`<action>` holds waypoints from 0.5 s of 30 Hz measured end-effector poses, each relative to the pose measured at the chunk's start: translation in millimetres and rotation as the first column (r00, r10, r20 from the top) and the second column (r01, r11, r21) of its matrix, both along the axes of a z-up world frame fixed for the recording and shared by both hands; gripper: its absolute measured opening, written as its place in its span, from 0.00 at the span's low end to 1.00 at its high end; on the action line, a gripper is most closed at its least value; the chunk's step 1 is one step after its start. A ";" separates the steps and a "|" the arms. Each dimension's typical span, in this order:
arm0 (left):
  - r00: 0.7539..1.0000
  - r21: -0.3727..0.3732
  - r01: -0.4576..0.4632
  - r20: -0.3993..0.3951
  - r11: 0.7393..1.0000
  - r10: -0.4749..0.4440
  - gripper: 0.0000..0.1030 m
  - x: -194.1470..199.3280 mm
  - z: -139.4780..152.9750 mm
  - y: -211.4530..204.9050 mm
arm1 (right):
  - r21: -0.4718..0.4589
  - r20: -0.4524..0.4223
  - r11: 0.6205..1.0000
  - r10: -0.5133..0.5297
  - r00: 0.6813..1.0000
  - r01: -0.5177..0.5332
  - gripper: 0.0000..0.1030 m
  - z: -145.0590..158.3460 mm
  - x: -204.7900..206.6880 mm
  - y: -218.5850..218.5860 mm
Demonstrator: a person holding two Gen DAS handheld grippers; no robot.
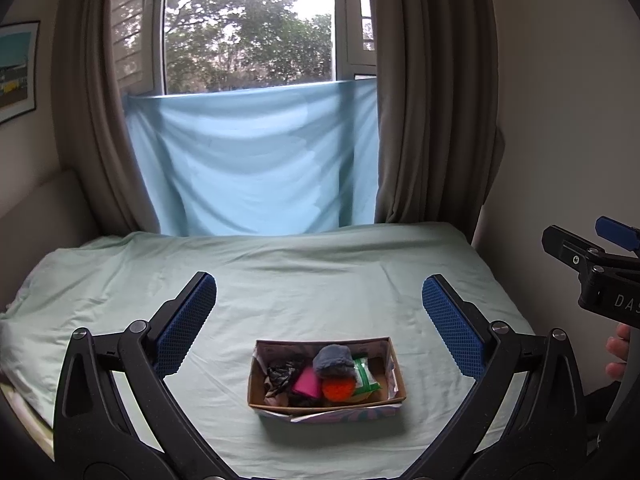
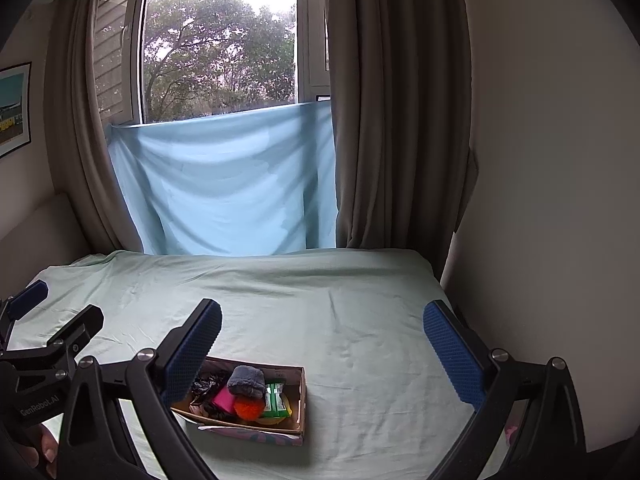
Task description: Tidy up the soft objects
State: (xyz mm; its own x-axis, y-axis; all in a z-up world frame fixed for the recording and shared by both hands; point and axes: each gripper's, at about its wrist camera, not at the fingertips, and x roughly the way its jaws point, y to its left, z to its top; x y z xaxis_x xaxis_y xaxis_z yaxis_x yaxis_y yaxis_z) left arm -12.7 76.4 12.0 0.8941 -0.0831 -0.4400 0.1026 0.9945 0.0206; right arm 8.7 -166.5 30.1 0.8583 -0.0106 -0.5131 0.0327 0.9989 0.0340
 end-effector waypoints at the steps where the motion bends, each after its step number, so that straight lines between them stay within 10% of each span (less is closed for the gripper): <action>1: 1.000 0.002 -0.003 0.002 1.000 0.003 1.00 -0.3 -0.1 0.3 | -0.002 0.001 1.000 -0.002 1.000 0.002 0.98 0.1 -0.9 0.4; 15: 1.000 -0.018 -0.010 0.007 1.000 0.011 1.00 0.3 -0.8 5.3 | -0.021 0.011 1.000 -0.003 1.000 0.004 0.98 2.9 0.7 4.5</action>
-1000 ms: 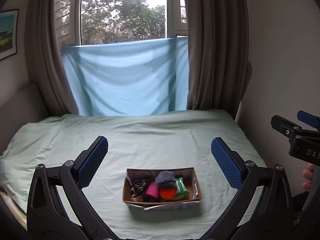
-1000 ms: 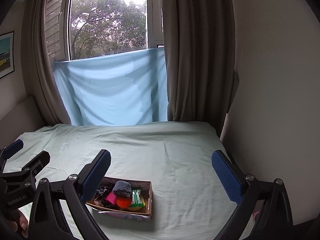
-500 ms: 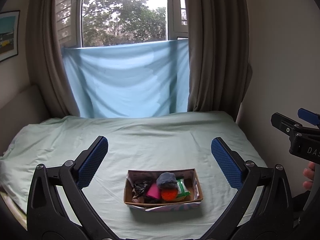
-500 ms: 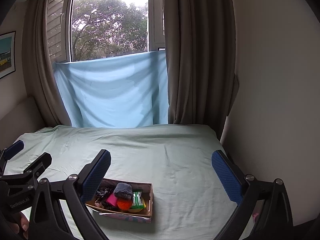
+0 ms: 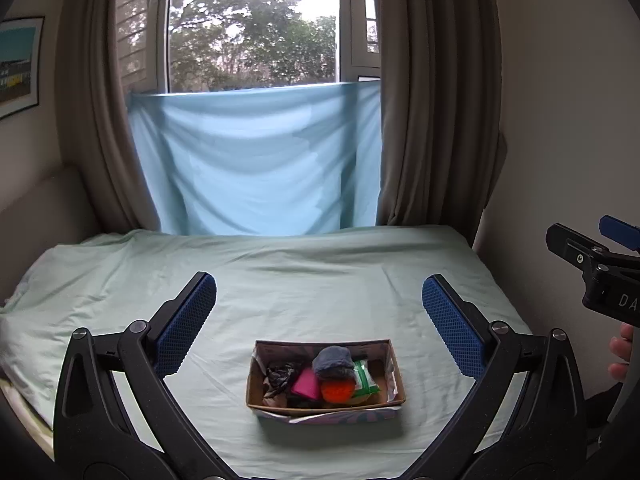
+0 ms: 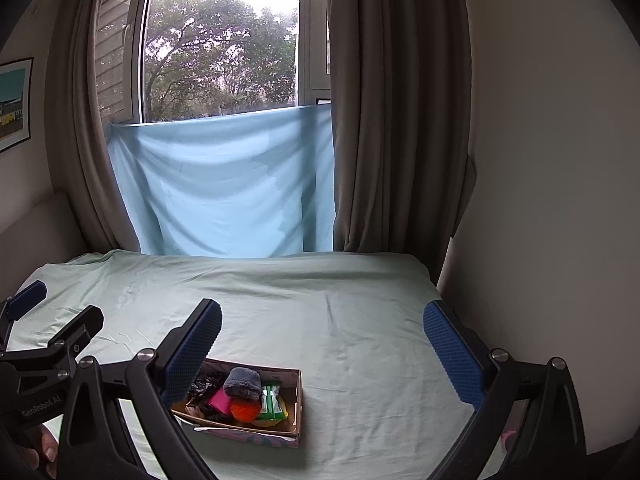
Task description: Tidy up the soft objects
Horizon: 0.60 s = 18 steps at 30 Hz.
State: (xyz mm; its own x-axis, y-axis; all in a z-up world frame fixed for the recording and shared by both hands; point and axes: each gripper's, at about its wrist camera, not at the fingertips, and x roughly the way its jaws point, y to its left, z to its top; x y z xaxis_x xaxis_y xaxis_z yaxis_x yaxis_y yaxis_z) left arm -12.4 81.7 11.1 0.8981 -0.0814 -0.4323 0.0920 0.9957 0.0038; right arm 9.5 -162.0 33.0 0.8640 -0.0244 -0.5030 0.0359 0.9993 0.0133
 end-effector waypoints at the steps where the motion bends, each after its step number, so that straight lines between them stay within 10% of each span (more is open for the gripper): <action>1: 1.000 -0.002 0.001 0.001 1.000 -0.001 1.00 0.1 -0.2 0.7 | 0.000 0.003 1.000 -0.001 1.000 0.001 0.98 0.4 -0.4 0.0; 18: 0.999 -0.025 -0.003 0.035 1.000 0.004 1.00 10.6 -4.8 2.3 | -0.006 -0.023 1.000 -0.010 1.000 0.010 0.98 -4.9 15.0 -0.7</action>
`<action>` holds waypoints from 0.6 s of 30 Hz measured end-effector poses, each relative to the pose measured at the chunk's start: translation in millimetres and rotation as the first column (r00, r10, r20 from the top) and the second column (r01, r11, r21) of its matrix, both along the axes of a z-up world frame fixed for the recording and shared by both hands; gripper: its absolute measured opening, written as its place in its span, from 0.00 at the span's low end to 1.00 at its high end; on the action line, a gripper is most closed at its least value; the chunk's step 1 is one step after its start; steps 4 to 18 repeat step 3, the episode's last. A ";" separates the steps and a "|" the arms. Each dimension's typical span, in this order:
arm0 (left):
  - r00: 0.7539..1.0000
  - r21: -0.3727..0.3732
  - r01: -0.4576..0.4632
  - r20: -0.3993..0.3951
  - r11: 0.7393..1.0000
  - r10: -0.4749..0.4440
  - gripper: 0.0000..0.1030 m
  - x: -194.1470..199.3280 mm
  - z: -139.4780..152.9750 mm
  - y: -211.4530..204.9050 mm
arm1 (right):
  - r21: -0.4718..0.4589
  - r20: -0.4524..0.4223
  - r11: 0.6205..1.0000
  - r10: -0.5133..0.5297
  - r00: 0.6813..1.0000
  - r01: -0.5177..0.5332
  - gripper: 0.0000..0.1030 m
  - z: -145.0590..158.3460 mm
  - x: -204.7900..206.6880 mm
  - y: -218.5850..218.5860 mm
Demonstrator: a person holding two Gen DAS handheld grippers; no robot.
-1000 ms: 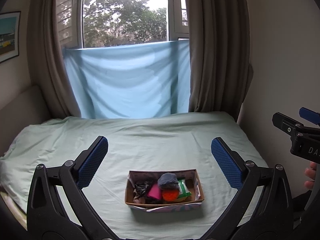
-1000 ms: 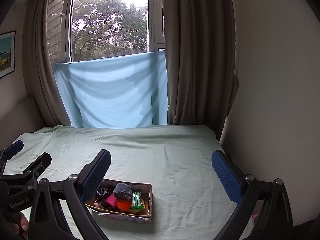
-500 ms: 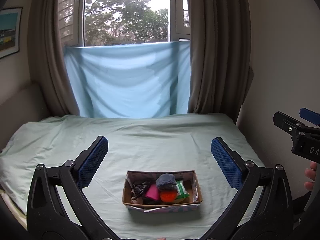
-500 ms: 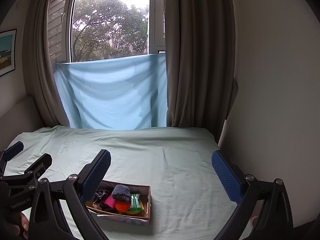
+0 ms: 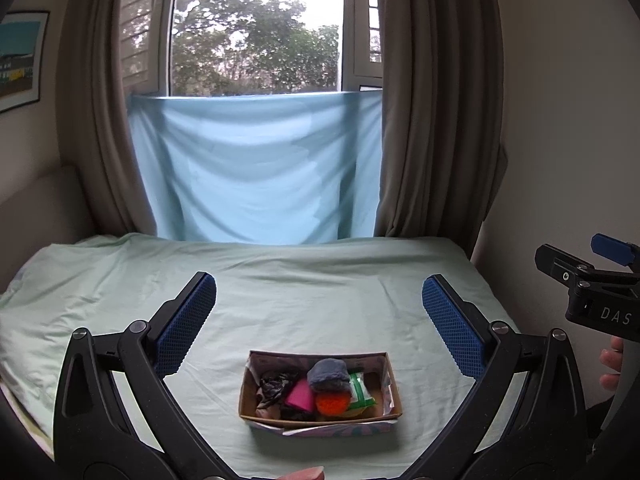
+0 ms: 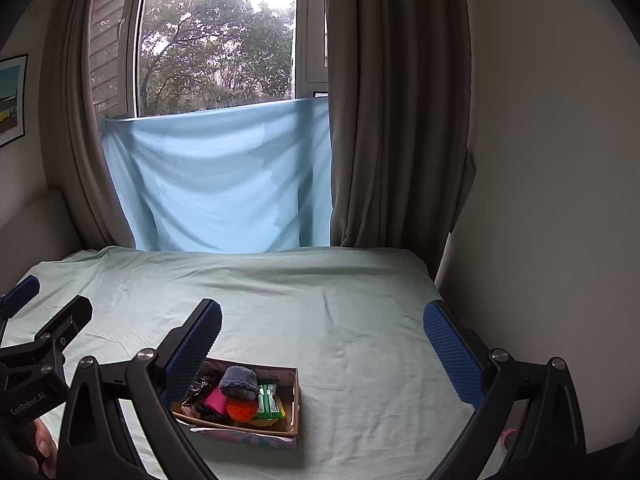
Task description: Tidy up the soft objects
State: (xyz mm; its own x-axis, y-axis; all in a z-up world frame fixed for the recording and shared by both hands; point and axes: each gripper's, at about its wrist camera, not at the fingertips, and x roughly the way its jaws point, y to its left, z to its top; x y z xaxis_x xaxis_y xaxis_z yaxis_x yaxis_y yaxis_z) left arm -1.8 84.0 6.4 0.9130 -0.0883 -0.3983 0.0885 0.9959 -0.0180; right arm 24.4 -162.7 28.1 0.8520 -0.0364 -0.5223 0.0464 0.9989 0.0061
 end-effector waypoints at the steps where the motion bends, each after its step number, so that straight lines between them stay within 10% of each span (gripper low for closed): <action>1: 1.000 0.005 0.000 0.000 1.000 0.000 1.00 1.9 -0.3 -0.6 | -0.001 -0.006 1.000 -0.001 1.000 0.001 0.98 -0.7 2.0 0.0; 18: 1.000 0.016 0.000 -0.005 1.000 0.000 1.00 6.0 -0.5 -1.8 | 0.000 -0.019 1.000 -0.002 1.000 0.002 0.98 -2.3 6.0 -0.6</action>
